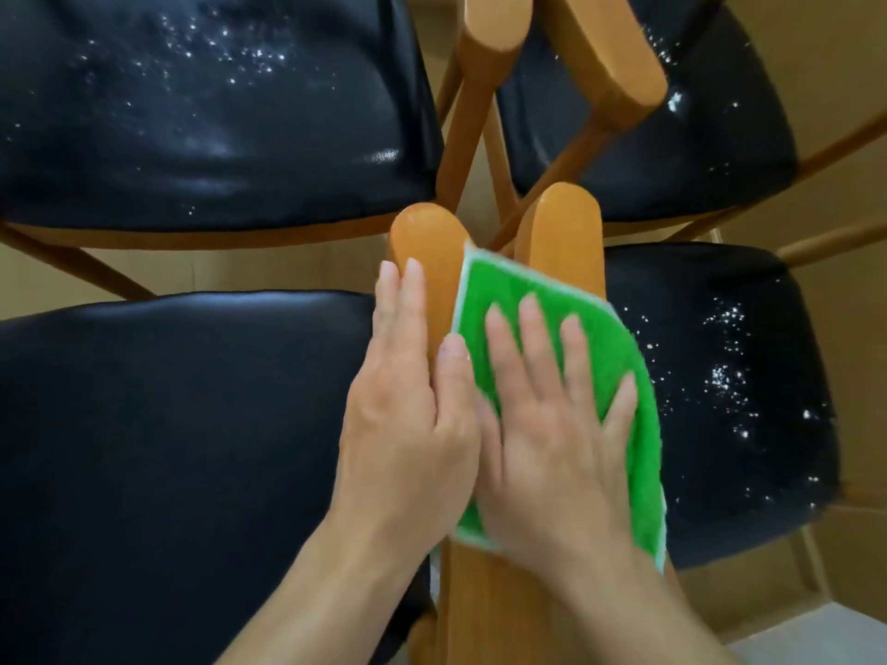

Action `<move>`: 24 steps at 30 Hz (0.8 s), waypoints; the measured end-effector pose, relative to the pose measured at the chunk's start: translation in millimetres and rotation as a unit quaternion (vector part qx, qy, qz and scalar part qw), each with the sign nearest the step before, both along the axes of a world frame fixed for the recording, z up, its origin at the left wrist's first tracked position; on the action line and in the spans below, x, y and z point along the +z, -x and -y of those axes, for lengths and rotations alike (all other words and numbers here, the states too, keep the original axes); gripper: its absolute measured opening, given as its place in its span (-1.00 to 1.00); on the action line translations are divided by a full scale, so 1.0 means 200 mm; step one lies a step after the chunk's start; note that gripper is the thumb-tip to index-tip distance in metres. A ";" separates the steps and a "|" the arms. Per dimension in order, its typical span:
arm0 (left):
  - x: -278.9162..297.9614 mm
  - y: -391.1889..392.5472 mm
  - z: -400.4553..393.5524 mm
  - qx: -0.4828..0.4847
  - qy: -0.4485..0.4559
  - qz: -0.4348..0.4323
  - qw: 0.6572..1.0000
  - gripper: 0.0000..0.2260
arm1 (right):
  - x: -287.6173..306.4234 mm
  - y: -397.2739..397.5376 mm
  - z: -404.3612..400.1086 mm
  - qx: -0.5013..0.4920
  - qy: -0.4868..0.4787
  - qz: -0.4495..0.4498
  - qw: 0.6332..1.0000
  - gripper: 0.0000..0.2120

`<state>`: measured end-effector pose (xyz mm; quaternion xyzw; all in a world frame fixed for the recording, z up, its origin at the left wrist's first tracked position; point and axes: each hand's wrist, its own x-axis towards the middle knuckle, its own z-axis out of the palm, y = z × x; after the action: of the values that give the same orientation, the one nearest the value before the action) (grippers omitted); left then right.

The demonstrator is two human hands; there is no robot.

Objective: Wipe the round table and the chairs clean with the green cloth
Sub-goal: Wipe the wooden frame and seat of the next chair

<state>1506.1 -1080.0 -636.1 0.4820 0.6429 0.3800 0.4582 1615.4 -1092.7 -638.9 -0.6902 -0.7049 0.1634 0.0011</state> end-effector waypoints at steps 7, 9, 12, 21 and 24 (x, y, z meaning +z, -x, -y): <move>-0.01 -0.05 0.20 0.064 0.141 0.093 0.984 -0.54 | -0.05 -0.09 -0.69 0.012 -0.031 0.020 0.999 -0.54; -0.01 -0.11 0.29 0.055 0.183 0.101 0.976 -0.48 | -0.06 -0.10 -0.72 0.020 -0.037 0.027 0.999 -0.56; -0.02 -0.19 0.36 0.060 0.203 0.085 0.974 -0.41 | -0.07 -0.10 -0.62 0.028 -0.060 0.029 0.997 -0.58; -0.07 -0.24 0.40 0.073 0.162 -0.031 0.984 -0.41 | -0.02 -0.28 0.16 0.030 -0.004 -0.030 0.999 -0.48; -0.04 -0.24 0.40 0.075 0.163 -0.041 0.983 -0.38 | 0.00 -0.32 0.28 0.045 0.024 -0.012 0.999 -0.48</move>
<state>1554.1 -1160.6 -644.6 0.3662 0.7487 0.2834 0.4743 1678.7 -1149.3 -639.8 -0.6555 -0.7311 0.1884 -0.0146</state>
